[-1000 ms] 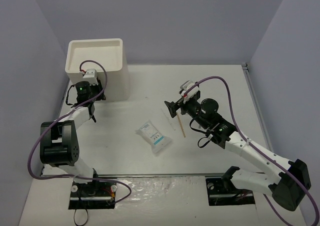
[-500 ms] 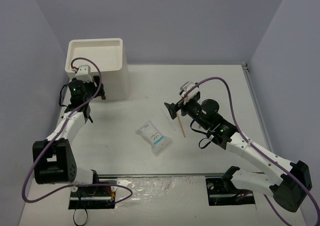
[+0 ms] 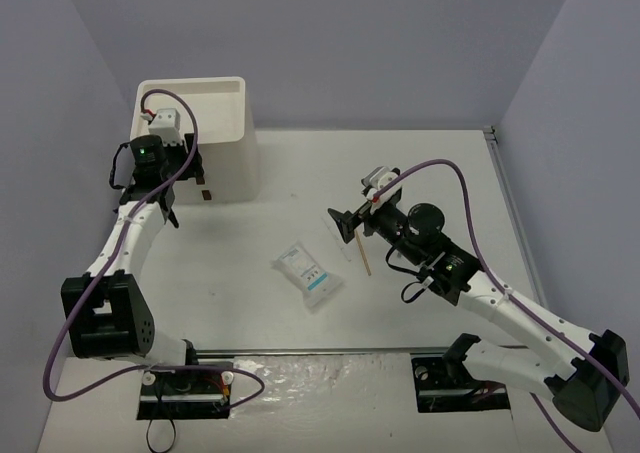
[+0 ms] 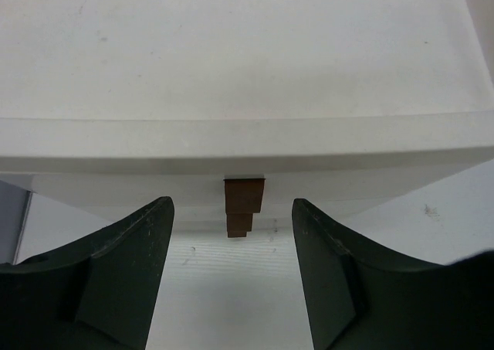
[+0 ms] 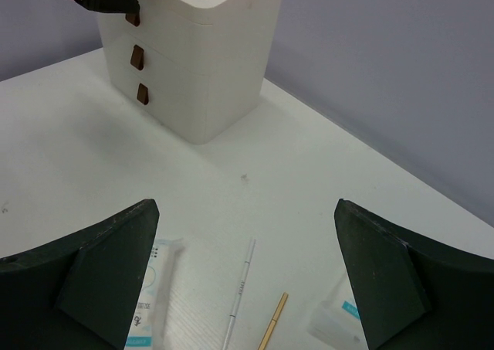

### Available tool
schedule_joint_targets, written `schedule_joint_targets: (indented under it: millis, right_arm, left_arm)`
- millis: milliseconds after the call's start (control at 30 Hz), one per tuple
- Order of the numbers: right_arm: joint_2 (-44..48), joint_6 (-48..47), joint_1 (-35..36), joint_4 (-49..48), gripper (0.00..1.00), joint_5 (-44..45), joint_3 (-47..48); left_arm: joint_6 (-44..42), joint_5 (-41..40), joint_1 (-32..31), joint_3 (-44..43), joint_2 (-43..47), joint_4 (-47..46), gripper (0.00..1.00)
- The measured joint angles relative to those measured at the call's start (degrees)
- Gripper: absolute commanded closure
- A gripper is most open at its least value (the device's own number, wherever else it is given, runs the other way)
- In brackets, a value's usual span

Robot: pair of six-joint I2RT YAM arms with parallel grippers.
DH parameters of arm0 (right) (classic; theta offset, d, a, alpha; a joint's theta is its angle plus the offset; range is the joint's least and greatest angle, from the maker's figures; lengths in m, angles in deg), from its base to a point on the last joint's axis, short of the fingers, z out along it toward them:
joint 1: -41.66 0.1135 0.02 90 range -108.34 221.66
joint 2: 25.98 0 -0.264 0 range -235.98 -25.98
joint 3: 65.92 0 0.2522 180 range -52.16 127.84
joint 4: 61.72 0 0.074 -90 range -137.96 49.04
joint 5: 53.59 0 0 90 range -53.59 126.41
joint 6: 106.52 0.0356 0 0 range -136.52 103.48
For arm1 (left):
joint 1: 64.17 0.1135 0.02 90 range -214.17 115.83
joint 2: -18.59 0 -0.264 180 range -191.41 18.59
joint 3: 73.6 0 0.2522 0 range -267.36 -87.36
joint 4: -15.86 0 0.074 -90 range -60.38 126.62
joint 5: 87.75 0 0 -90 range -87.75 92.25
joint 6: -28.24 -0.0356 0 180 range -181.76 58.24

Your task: Organize the makeup

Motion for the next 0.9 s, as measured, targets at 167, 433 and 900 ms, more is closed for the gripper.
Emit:
schedule_joint_targets:
  millis: [167, 433, 900]
  right_arm:
    - [0.4, 0.1, 0.1, 0.2, 0.05, 0.0, 0.0]
    - [0.4, 0.5, 0.3, 0.8, 0.05, 0.0, 0.0]
    - [1.5, 1.5, 0.3, 1.7, 0.05, 0.4, 0.0]
  left_arm:
    - [-0.1, 0.0, 0.0, -2.1, -2.2, 2.0, 0.54]
    - [-0.1, 0.2, 0.0, -2.6, -3.9, 3.5, 0.80]
    - [0.3, 0.9, 0.0, 0.0, -0.6, 3.9, 1.00]
